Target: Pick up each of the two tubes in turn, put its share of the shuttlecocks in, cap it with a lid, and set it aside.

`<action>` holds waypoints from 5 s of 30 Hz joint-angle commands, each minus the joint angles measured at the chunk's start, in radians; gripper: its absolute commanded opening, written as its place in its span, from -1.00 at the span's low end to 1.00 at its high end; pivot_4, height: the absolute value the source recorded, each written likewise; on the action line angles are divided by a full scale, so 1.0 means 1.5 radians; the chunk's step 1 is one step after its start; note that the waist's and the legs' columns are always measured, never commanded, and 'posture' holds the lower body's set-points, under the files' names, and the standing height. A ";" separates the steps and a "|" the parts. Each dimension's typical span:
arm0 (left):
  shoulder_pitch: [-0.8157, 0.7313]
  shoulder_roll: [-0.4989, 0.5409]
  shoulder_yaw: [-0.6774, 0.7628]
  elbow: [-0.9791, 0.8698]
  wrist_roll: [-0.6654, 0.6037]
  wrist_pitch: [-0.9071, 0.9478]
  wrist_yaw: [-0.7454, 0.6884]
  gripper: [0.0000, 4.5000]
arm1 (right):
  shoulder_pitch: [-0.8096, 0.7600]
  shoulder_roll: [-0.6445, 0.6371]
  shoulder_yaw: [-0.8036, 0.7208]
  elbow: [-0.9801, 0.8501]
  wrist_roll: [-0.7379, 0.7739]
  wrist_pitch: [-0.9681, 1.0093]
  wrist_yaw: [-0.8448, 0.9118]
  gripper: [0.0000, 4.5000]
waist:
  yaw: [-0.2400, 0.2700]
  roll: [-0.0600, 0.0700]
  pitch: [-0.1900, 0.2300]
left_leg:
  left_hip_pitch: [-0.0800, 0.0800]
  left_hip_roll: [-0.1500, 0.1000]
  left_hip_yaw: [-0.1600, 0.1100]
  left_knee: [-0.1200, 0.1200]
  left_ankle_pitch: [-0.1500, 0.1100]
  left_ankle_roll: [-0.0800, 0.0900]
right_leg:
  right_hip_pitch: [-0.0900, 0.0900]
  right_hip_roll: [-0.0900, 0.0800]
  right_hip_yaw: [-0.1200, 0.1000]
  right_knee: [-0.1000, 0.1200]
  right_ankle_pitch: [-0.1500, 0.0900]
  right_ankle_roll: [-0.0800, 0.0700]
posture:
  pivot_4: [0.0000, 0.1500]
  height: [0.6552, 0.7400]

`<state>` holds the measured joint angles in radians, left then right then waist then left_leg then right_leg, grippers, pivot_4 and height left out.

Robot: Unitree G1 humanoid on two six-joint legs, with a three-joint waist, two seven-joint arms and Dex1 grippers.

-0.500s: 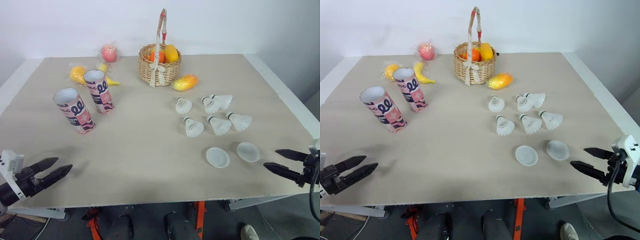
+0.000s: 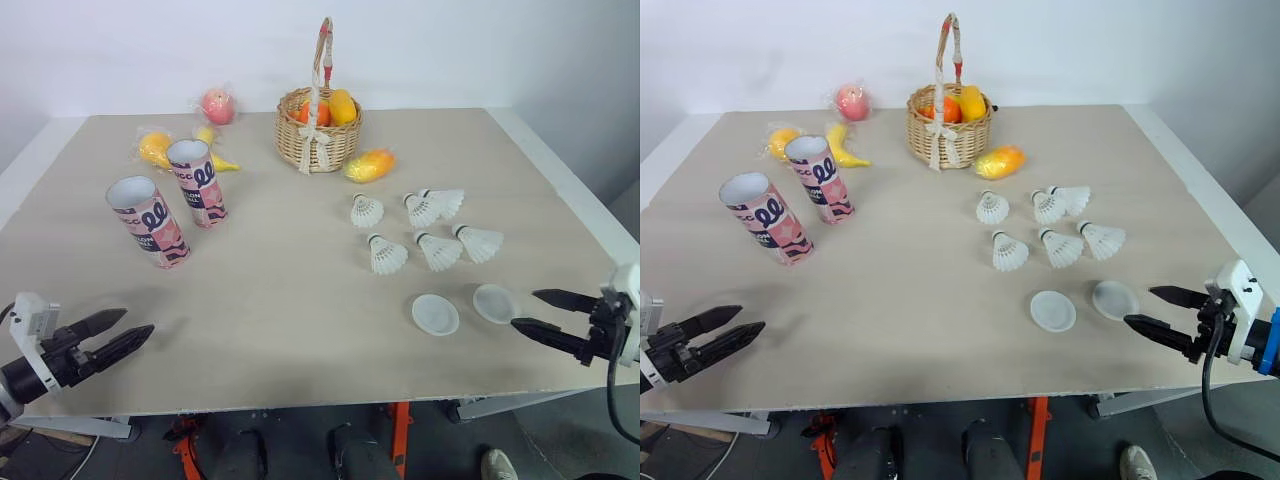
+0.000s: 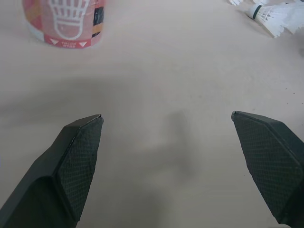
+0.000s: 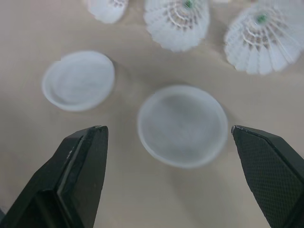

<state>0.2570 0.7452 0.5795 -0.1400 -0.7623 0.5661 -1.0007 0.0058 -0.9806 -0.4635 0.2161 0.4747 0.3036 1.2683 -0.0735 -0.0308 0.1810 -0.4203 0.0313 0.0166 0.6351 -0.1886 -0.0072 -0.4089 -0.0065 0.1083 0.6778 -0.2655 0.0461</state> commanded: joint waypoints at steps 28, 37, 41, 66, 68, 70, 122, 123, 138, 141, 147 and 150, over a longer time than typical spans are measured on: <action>0.088 -0.140 0.094 -0.135 0.134 -0.210 0.219 1.00 | -0.338 0.251 0.297 -0.353 0.167 0.204 -0.191 0.98 | 0.001 -0.005 -0.002 | -0.001 0.001 -0.002 0.000 0.000 0.000 | 0.000 0.000 -0.002 0.000 0.001 -0.001 | 1.00 1.00; -0.056 -0.136 -0.031 -0.062 0.197 -0.244 0.244 1.00 | -0.393 0.350 0.370 -0.296 0.019 0.135 -0.311 0.98 | 0.008 -0.006 -0.003 | -0.003 0.001 0.000 0.000 0.000 0.000 | -0.001 0.000 -0.004 0.001 0.003 -0.002 | 1.00 1.00; -0.126 -0.130 -0.062 0.018 0.218 -0.269 0.239 1.00 | -0.389 0.375 0.386 -0.318 -0.005 0.139 -0.347 0.98 | 0.008 -0.006 -0.003 | -0.003 0.002 0.000 0.000 -0.001 -0.001 | -0.002 0.000 -0.004 0.001 0.003 -0.003 | 1.00 1.00; -0.459 -0.129 -0.188 0.411 0.282 -0.368 0.162 1.00 | -0.325 0.356 0.359 -0.440 0.012 0.179 -0.370 0.98 | 0.018 -0.006 -0.003 | -0.003 0.003 -0.003 0.001 -0.001 -0.001 | 0.000 0.002 -0.008 0.001 0.003 -0.004 | 1.00 1.00; -0.482 -0.130 -0.198 0.439 0.290 -0.379 0.154 1.00 | -0.322 0.355 0.359 -0.447 0.015 0.182 -0.372 0.98 | 0.018 -0.006 -0.003 | -0.004 0.002 -0.004 0.001 -0.001 -0.001 | 0.000 0.002 -0.008 0.001 0.003 -0.004 | 1.00 1.00; -0.501 -0.131 -0.205 0.462 0.295 -0.390 0.150 1.00 | -0.320 0.355 0.359 -0.452 0.015 0.185 -0.375 0.98 | 0.018 -0.006 -0.003 | -0.004 0.002 -0.005 0.001 -0.001 -0.001 | 0.000 0.002 -0.008 0.001 0.003 -0.003 | 1.00 1.00; -0.556 0.100 -0.496 0.209 0.434 -0.302 -0.217 0.30 | -0.072 0.423 0.276 -0.612 -0.012 0.415 -0.751 1.00 | 0.021 -0.001 -0.003 | -0.007 0.000 -0.015 0.001 0.000 -0.001 | 0.001 0.001 -0.017 0.003 -0.003 -0.004 | 1.00 1.00; -0.556 0.097 -0.499 0.209 0.435 -0.302 -0.219 0.30 | -0.082 0.432 0.285 -0.601 -0.021 0.413 -0.760 1.00 | 0.021 -0.002 -0.003 | -0.007 -0.001 -0.015 0.001 0.000 -0.001 | 0.001 0.001 -0.017 0.003 -0.002 -0.004 | 1.00 1.00; -0.535 0.091 -0.494 0.170 0.433 -0.301 -0.236 0.30 | -0.171 0.454 0.312 -0.407 -0.140 0.316 -0.772 1.00 | 0.021 0.000 -0.004 | -0.007 -0.001 -0.015 0.001 0.000 -0.001 | 0.001 0.001 -0.017 0.003 -0.002 -0.004 | 1.00 1.00; -0.529 0.080 -0.483 0.150 0.411 -0.286 -0.236 0.30 | -0.191 0.458 0.323 -0.370 -0.162 0.287 -0.766 1.00 | 0.022 0.000 -0.004 | -0.007 -0.001 -0.015 0.001 0.000 -0.001 | 0.001 0.001 -0.017 0.003 -0.002 -0.005 | 1.00 1.00; -0.513 0.078 -0.469 0.127 0.405 -0.282 -0.224 0.27 | -0.193 0.456 0.337 -0.332 -0.195 0.227 -0.747 0.22 | 0.021 0.000 -0.004 | -0.008 -0.002 -0.015 0.001 0.000 -0.001 | 0.001 0.000 -0.017 0.003 -0.002 -0.005 | 1.00 1.00; -0.509 0.078 -0.465 0.119 0.399 -0.277 -0.224 0.27 | -0.188 0.455 0.341 -0.334 -0.205 0.208 -0.735 -0.46 | 0.021 0.000 -0.004 | -0.008 -0.002 -0.016 0.001 0.000 -0.001 | 0.001 0.001 -0.017 0.003 -0.002 -0.005 | 1.00 1.00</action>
<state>-0.5157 0.8732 -0.1159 0.0671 -0.1382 0.1413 -1.3316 -0.2735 -0.2959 0.0430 -0.2588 0.1804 0.6508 0.1539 -0.0414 -0.0304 0.1747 -0.4317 0.0289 -0.0067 0.6371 -0.1885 -0.0081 -0.4071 -0.0054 0.0826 0.6819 -0.2685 0.0389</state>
